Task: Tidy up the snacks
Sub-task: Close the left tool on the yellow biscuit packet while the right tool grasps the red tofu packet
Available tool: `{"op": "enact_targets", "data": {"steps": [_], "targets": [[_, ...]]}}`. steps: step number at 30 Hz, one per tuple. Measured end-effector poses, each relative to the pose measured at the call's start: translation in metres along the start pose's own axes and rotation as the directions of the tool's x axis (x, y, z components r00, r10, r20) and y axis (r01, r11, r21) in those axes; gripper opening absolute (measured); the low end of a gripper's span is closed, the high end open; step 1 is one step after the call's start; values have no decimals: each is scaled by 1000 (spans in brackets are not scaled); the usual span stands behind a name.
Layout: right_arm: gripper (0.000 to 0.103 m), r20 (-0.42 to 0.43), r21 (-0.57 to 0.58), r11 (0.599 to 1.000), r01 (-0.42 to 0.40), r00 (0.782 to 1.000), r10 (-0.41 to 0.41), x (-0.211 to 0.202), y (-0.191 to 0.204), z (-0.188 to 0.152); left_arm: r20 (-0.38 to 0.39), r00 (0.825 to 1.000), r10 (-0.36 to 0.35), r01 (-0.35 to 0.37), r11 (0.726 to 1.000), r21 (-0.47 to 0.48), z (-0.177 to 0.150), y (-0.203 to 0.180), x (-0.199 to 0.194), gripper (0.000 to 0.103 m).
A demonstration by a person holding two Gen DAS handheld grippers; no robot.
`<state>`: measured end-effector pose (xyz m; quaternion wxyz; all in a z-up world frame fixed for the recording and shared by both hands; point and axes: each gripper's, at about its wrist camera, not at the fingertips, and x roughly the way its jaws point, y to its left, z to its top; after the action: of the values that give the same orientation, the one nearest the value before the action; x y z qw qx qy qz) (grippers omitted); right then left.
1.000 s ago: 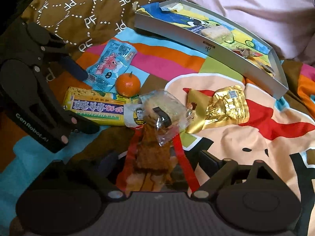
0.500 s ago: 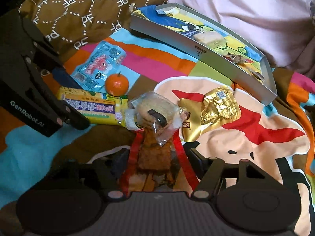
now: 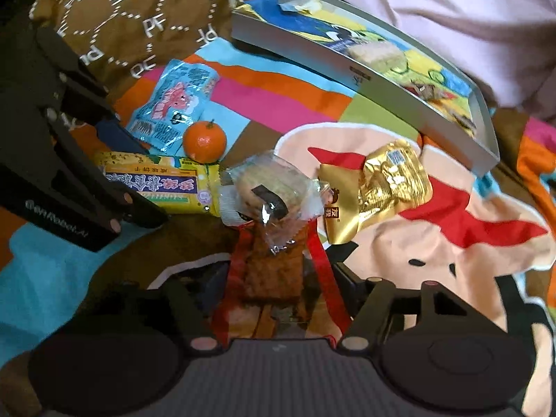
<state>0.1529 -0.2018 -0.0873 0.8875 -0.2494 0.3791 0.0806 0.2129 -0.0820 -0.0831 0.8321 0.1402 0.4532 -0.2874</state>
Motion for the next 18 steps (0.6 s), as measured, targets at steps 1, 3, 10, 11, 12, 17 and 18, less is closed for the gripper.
{"op": "enact_targets", "data": {"steps": [1,3,10,11,12,17,18], "targets": [[67,2,-12,1000,4,1000,-4,-1,1,0,-20,1000,-1,0,999,-32,2,1,-1,53],[66,6,-41,999,20,1000,-20,-2,3,-1,-55,998,-12,5,993,-116,5,7,-1,53],[66,18,-136,989,63,998,-61,-2,4,0,-120,991,-61,11,927,-374,14,13,1,51],[66,19,-151,987,61,998,-59,0,4,-1,-129,990,-58,2,917,-398,15,13,2,51],[66,23,-172,983,57,998,-54,1,4,-1,-139,989,-54,-8,911,-413,17,12,3,51],[67,53,-227,974,-7,998,20,4,-7,-6,-194,981,-13,-78,888,-454,27,5,8,52],[67,58,-224,974,-29,997,43,4,-12,-7,-205,979,-1,-95,882,-461,29,3,9,52]]}}
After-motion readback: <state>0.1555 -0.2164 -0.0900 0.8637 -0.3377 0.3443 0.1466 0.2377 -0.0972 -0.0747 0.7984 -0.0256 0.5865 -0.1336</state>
